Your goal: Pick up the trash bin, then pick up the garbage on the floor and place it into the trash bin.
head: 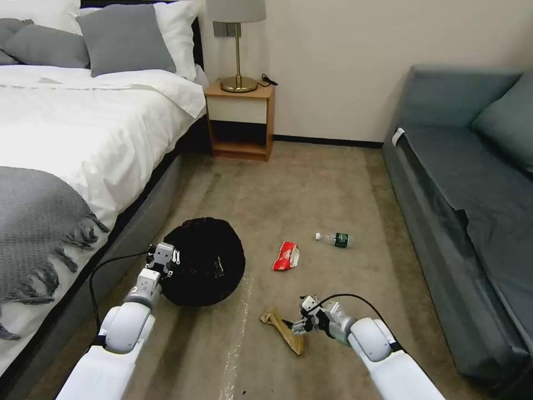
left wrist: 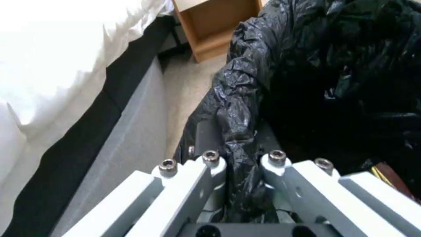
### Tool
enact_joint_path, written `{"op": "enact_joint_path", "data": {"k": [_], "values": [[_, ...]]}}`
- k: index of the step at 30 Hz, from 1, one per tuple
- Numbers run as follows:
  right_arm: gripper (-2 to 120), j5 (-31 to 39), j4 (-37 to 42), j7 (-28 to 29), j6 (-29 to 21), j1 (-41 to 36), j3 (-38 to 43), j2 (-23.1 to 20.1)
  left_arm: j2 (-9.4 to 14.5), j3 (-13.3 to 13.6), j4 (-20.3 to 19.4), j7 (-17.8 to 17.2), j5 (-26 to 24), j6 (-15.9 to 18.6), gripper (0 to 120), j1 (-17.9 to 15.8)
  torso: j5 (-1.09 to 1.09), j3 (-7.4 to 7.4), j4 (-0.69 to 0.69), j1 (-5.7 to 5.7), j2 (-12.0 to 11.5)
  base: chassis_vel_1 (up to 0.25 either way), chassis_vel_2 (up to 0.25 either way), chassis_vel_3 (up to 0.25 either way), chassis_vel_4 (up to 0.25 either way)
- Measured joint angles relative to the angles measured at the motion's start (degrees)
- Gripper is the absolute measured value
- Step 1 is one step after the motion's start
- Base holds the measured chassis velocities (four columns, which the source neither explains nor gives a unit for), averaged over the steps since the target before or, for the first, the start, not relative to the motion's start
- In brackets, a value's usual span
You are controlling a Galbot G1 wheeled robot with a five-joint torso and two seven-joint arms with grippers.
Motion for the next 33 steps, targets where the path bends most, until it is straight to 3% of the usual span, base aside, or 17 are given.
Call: {"op": "enact_joint_path", "data": {"k": [17, 25, 33], "values": [[100, -8.76, -8.61, 0.08, 2.44, 0.86, -2.21, 3.22, -0.15, 0.28, 0.73, 0.20, 0.08, -0.44, 4, -0.36, 0.01, 0.00, 0.00, 0.00, 0.00, 0.000, 0.000, 0.000, 0.000], [99, -9.16, -10.57, 0.72, 2.90, 1.49, -1.86, 3.50, -0.25, 0.07, 1.05, 0.31, 0.08, -1.19, 4, -0.11, 0.00, 0.00, 0.00, 0.00, -0.01, 0.000, 0.000, 0.000, 0.000], [73, -9.07, -10.64, 0.37, 3.19, 1.39, -1.42, 3.33, -0.40, 0.28, 0.63, 0.51, 0.09, -1.23, 4, -0.13, 0.01, 0.00, -0.01, 0.00, -0.01, 0.000, 0.000, 0.000, 0.000]]}}
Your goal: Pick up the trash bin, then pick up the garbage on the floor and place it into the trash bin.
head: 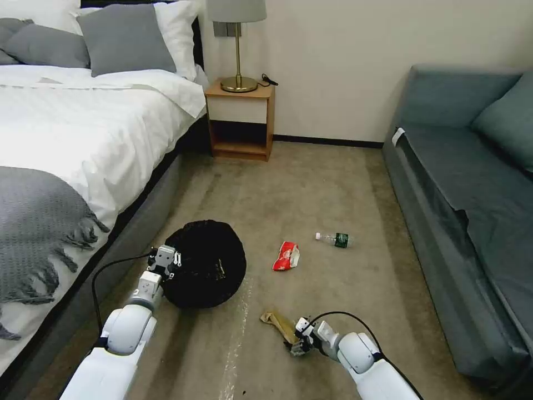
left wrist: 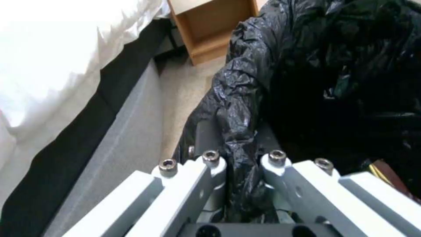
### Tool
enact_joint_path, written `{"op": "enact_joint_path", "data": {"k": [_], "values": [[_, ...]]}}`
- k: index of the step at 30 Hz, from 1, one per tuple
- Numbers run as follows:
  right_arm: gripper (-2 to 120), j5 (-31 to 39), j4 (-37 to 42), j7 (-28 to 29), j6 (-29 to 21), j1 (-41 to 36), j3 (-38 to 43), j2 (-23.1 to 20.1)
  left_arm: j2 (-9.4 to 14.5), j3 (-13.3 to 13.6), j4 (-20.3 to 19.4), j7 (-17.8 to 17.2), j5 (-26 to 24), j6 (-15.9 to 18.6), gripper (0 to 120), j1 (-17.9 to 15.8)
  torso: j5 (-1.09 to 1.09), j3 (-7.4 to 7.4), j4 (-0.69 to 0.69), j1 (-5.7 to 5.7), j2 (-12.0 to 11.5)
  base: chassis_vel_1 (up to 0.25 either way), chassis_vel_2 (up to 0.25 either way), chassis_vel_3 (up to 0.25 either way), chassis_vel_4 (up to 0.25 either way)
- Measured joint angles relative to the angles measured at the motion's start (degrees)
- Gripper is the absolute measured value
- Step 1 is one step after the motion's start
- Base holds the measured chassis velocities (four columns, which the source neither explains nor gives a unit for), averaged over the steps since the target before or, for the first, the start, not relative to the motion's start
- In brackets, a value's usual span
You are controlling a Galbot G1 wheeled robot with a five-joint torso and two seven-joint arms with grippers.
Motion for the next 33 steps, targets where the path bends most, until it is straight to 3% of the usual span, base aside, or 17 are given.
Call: {"op": "enact_joint_path", "data": {"k": [2, 5, 10, 12, 16, 18, 21, 33], "values": [[68, -0.02, 0.04, -0.15, 0.09, -0.10, 0.07, 0.00, 0.00, 0.02, -0.12, 0.05, 0.02, 0.04, 4, 0.05, 0.00, 0.00, 0.00, 0.00, 0.00, 0.000, 0.000, 0.000, 0.000], [51, -0.16, -0.12, -0.35, 0.54, -0.15, 0.48, 0.01, 0.21, 0.02, -0.63, 0.11, 0.13, 0.09, 4, 0.58, 0.00, 0.00, 0.00, 0.00, 0.00, 0.000, 0.000, 0.000, 0.000], [38, -0.22, -0.15, -0.47, 0.83, -0.34, 0.89, -0.05, 0.42, -0.12, -1.06, 0.15, 0.15, 0.12, 4, 0.97, 0.00, 0.00, 0.00, 0.00, 0.00, 0.000, 0.000, 0.000, 0.000], [25, -0.26, 0.19, -0.58, 0.89, -0.53, 1.27, -0.31, 0.65, -0.19, -1.11, 0.16, 0.18, 0.12, 4, 1.02, 0.00, 0.00, 0.00, 0.00, 0.00, 0.000, 0.000, 0.000, 0.000], [17, -0.24, 0.62, -0.66, 0.89, -0.64, 1.64, -0.55, 0.81, -0.21, -1.19, 0.17, 0.19, 0.12, 4, 1.03, 0.00, 0.00, 0.00, 0.00, 0.00, 0.000, 0.000, 0.000, 0.000], [5, -0.11, 1.11, -0.73, 0.91, -0.71, 2.18, -0.75, 0.86, -0.22, -1.30, 0.18, 0.21, 0.12, 4, 1.03, 0.00, 0.00, 0.00, 0.00, 0.00, 0.000, 0.000, 0.000, 0.000], [0, 0.10, 1.55, -0.83, 0.95, -0.78, 2.68, -0.87, 0.83, -0.20, -1.49, 0.19, 0.24, 0.12, 4, 1.02, 0.00, 0.00, 0.00, 0.00, 0.00, 0.000, 0.000, 0.000, 0.000], [0, 2.56, 2.32, 0.38, 1.68, 1.24, 5.35, -0.32, 0.78, -0.46, -2.04, 0.33, 0.40, 0.08, 4, 2.08, -0.01, 0.00, 0.00, 0.00, 0.00, 0.000, 0.000, 0.000, 0.000]]}}
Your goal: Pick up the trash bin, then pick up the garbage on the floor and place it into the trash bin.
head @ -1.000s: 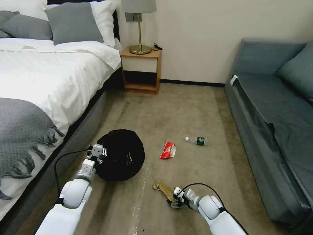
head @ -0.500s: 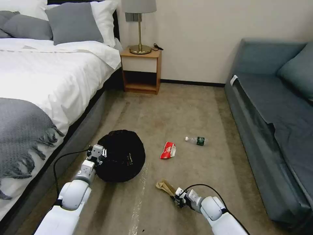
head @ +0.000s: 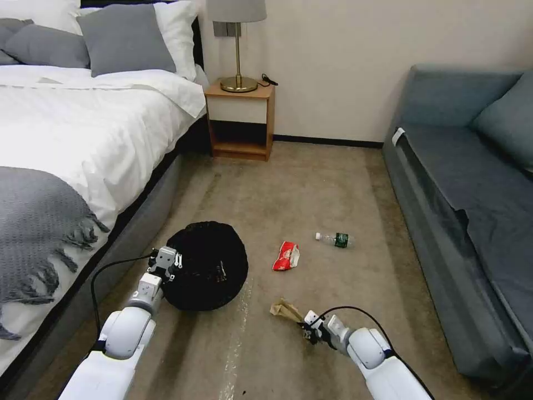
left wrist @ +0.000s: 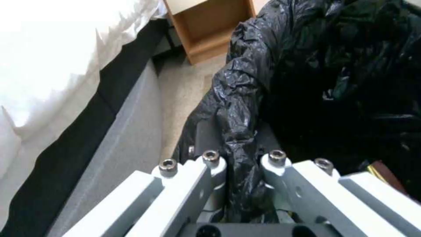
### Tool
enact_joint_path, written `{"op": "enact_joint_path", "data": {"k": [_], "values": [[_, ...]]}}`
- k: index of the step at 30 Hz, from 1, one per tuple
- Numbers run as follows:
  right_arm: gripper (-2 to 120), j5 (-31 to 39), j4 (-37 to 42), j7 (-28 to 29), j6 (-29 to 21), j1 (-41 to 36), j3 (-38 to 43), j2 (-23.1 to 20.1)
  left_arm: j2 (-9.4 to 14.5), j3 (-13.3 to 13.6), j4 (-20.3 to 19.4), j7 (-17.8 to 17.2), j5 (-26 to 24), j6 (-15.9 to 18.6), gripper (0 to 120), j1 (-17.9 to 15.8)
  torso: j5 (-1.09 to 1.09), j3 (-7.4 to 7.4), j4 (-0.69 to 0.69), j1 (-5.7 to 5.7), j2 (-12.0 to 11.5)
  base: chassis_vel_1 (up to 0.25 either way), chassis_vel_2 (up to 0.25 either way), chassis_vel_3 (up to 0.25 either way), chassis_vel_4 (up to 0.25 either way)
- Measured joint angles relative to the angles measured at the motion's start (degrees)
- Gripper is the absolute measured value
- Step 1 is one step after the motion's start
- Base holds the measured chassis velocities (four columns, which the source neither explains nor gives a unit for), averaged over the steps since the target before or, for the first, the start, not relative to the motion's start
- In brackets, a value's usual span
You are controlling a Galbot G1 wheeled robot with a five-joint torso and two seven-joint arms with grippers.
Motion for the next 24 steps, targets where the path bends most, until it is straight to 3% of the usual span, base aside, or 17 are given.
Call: {"op": "enact_joint_path", "data": {"k": [7, 13, 20, 24], "values": [[0, 6.14, 1.62, 4.49, 0.03, 3.07, 1.12, 1.61, -0.23, 0.33, -0.75, 0.03, -0.04, 0.02, 4, 0.37, -0.01, 0.00, 0.01, 0.00, 0.00, 0.000, 0.000, 0.000, 0.000], [0, 19.18, 6.43, 15.62, -0.12, 5.50, -1.76, 3.68, -0.27, 0.85, -0.93, -0.03, -0.24, 0.36, 4, 0.30, -0.01, 0.00, 0.00, 0.00, 0.00, 0.000, 0.000, 0.000, 0.000], [0, 29.46, 9.89, 18.86, 3.92, 5.97, -8.06, 5.71, -0.47, 1.23, -0.93, -0.14, -0.39, 0.54, 4, -0.06, 0.00, 0.00, 0.01, 0.00, 0.00, 0.000, 0.000, 0.000, 0.000], [0, 35.30, 11.47, 19.43, 3.70, 5.51, -11.26, 6.87, -0.54, 1.50, -1.78, -0.36, -1.50, 1.08, 4, 0.11, -0.01, 0.00, 0.01, 0.00, 0.00, 0.000, 0.000, 0.000, 0.000]]}}
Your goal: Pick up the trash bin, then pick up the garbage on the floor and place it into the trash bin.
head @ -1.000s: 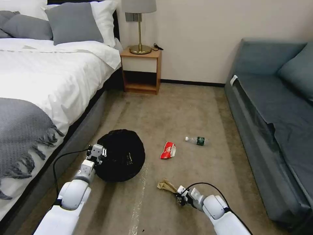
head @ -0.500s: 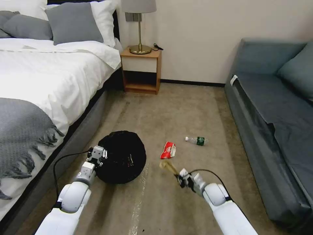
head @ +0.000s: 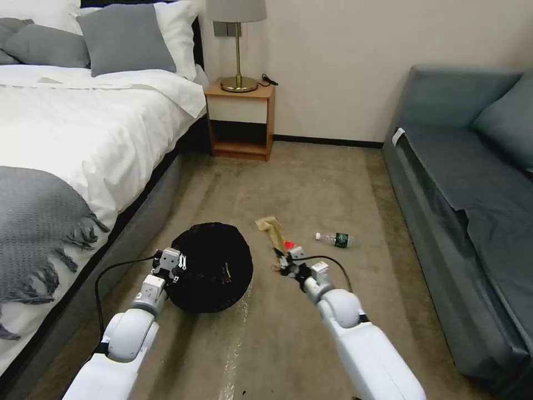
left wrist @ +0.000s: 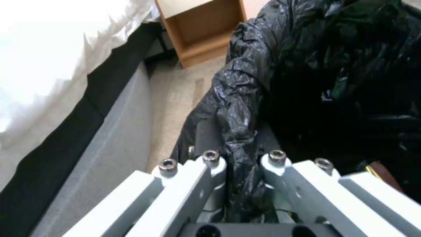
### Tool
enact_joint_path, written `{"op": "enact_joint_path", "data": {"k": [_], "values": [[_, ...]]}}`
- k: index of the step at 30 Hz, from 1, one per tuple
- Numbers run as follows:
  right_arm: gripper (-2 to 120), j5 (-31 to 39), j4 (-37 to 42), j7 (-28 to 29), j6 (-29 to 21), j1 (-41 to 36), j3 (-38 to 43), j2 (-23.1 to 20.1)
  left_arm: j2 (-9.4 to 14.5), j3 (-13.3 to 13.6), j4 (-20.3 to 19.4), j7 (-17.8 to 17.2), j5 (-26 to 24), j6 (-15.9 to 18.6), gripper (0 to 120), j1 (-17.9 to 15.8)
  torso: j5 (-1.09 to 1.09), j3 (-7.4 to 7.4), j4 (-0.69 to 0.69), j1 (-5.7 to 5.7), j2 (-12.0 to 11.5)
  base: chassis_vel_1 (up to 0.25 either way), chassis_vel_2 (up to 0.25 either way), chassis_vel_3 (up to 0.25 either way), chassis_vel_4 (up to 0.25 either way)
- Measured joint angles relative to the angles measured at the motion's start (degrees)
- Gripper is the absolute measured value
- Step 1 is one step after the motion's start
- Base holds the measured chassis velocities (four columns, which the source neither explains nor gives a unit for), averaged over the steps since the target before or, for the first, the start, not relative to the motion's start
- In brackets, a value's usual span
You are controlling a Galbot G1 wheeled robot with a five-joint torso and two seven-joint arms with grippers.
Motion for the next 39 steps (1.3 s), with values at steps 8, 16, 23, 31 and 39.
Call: {"op": "enact_joint_path", "data": {"k": [8, 16, 23, 31, 39], "values": [[0, 1.15, 0.37, -1.39, 0.22, -0.76, -4.30, 4.50, -0.42, 0.48, -1.36, -0.35, -1.07, 0.51, 4, 0.63, 0.00, 0.00, 0.00, 0.00, 0.01, 0.000, 0.000, 0.000, 0.000], [0, -0.75, -0.38, -1.65, 0.34, -1.25, -5.55, 6.19, -0.40, 0.44, -2.15, -0.42, -1.41, 0.53, 4, 1.01, 0.00, 0.00, -0.01, 0.00, 0.00, 0.000, 0.000, 0.000, 0.000], [0, -5.49, -2.21, -1.94, 0.99, -1.88, -5.74, 6.75, -0.59, 0.66, -2.37, -0.50, -1.58, 0.54, 4, 1.01, 0.01, 0.00, -0.01, 0.00, 0.01, 0.000, 0.000, 0.000, 0.000], [0, -7.71, -2.32, -1.08, 0.72, -3.07, -6.14, 6.46, -1.21, 0.63, -2.38, -0.52, -1.62, 0.22, 4, 2.06, 0.01, 0.00, -0.01, 0.00, 0.01, 0.000, 0.000, 0.000, 0.000], [18, -8.66, -2.52, 0.11, -0.29, -3.06, -6.30, 6.50, -1.39, 0.47, -2.38, -0.54, -1.69, 0.07, 4, 1.96, 0.01, 0.00, -0.01, 0.00, 0.01, 0.000, 0.000, 0.000, 0.000]]}}
